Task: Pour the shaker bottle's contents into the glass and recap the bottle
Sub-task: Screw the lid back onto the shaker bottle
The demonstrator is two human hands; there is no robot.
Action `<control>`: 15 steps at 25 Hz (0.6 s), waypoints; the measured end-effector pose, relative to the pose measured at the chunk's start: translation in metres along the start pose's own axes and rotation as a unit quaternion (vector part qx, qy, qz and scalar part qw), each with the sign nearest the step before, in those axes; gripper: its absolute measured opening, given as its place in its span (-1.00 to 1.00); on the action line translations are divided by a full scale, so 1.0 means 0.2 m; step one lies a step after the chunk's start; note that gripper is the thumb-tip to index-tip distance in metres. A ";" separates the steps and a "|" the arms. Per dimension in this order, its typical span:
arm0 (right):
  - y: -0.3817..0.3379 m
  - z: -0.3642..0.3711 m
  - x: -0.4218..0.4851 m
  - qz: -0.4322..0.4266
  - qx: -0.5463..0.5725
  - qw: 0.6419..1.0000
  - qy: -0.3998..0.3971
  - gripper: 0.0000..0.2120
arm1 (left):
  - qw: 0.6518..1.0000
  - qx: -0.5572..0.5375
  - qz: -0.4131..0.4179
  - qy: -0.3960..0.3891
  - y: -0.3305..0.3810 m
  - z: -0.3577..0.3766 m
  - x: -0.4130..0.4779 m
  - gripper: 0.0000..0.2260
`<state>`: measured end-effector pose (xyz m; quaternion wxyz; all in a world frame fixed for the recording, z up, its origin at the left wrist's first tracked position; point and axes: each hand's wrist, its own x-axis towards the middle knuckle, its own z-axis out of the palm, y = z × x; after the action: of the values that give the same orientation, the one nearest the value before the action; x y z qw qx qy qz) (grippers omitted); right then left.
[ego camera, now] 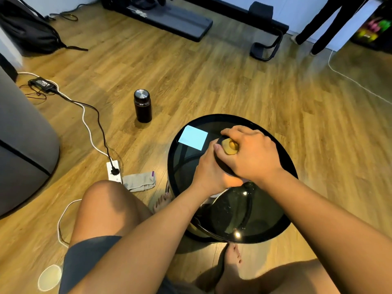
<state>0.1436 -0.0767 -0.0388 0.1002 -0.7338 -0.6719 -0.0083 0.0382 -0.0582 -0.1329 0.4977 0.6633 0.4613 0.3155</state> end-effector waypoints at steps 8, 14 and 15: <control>-0.02 0.02 -0.01 0.037 -0.007 0.999 0.009 -0.47 | 0.999 0.014 -0.046 0.014 0.01 0.03 -0.01 -0.16; -0.02 0.03 -0.01 0.055 -0.007 0.998 0.008 -0.45 | 0.998 0.003 -0.058 0.027 0.00 0.06 -0.02 -0.13; -0.02 0.03 -0.01 0.056 -0.006 0.998 0.012 -0.45 | 0.998 0.004 -0.056 0.029 0.00 0.06 -0.02 -0.12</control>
<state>0.1384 -0.0784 -0.0444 0.1041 -0.7705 -0.6287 -0.0151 0.0468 -0.0667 -0.1373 0.4985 0.6285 0.5135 0.3047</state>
